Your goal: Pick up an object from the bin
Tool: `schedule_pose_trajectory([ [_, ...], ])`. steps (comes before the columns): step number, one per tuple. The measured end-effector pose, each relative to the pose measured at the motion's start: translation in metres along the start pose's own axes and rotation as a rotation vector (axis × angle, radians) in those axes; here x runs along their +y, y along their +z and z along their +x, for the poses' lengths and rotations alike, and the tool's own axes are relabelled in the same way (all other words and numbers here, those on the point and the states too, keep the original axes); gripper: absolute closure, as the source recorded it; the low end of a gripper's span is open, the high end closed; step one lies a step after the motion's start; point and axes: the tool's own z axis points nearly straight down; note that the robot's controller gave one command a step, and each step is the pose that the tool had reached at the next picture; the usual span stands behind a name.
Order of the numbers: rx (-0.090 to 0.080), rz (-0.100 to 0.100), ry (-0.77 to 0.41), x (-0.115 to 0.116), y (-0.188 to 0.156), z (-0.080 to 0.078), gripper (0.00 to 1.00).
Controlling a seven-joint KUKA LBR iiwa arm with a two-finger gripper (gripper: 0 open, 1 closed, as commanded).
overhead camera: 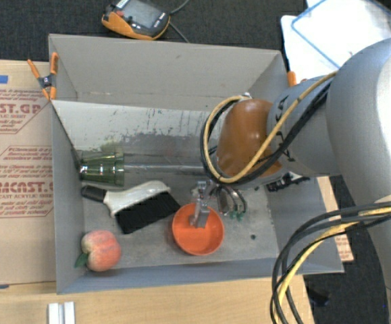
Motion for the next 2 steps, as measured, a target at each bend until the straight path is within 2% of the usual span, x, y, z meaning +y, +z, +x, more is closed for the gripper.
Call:
schedule_pose_trajectory([
  [1, 0.000, 0.000, 0.000, 0.000, 0.000, 0.000, 1.00],
  [2, 0.007, 0.000, 0.000, 0.000, -0.012, 0.002, 1.00],
])
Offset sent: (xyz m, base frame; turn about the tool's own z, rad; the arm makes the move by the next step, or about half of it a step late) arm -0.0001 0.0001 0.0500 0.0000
